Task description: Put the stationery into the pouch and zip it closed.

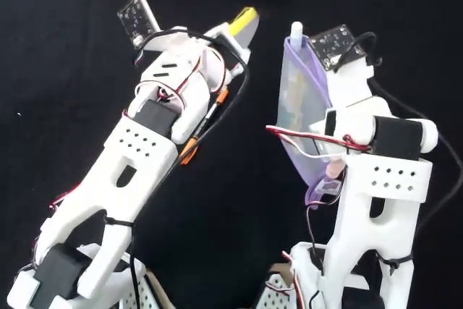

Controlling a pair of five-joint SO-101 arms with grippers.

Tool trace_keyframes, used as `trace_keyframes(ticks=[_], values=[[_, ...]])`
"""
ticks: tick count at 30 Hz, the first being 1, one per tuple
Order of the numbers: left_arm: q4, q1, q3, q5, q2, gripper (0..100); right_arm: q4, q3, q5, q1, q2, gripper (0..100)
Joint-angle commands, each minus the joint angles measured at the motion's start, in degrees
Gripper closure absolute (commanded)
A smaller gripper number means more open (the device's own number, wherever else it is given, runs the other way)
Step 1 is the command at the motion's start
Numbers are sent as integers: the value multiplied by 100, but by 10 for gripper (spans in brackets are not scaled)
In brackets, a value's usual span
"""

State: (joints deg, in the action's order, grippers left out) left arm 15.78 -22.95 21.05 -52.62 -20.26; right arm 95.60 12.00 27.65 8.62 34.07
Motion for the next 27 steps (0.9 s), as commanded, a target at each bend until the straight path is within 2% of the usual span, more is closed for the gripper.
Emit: trace_keyframes(ticks=[1,11,19,27], values=[[-141,-92,-435,-721,-44,838,35,-4,53,-79,171,988],[-176,-673,-382,-730,9,836,255,-40,53,-545,180,988],[-141,-848,-629,-721,914,837,229,-13,53,-510,180,988],[299,-954,-207,-360,229,838,-9,101,246,-457,171,988]])
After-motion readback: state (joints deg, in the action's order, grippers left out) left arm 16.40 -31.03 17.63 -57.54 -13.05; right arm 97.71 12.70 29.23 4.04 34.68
